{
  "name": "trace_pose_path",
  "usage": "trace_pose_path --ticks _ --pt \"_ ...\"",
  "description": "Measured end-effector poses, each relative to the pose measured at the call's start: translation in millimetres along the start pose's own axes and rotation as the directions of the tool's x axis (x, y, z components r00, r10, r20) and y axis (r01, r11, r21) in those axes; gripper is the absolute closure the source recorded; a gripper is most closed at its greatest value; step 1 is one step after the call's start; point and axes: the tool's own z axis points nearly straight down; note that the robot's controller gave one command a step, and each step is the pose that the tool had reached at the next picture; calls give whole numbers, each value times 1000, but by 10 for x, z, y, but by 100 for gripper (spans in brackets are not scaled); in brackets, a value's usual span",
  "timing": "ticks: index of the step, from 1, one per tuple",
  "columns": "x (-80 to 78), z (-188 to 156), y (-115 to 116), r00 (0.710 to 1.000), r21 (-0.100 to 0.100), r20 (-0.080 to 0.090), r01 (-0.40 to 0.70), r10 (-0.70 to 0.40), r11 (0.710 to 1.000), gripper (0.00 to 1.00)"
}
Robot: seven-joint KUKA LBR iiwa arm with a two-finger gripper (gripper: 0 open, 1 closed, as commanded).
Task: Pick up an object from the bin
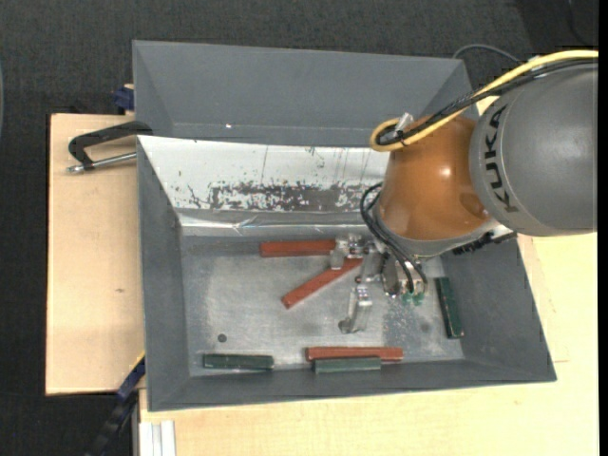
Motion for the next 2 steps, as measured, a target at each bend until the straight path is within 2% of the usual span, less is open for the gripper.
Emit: trace_pose_path --ticks 1,2 --pt "0 0 0 1000 0 0 0 0 1000 0" --pt "-82 175 292 986 4 3 170 -170 986 0"
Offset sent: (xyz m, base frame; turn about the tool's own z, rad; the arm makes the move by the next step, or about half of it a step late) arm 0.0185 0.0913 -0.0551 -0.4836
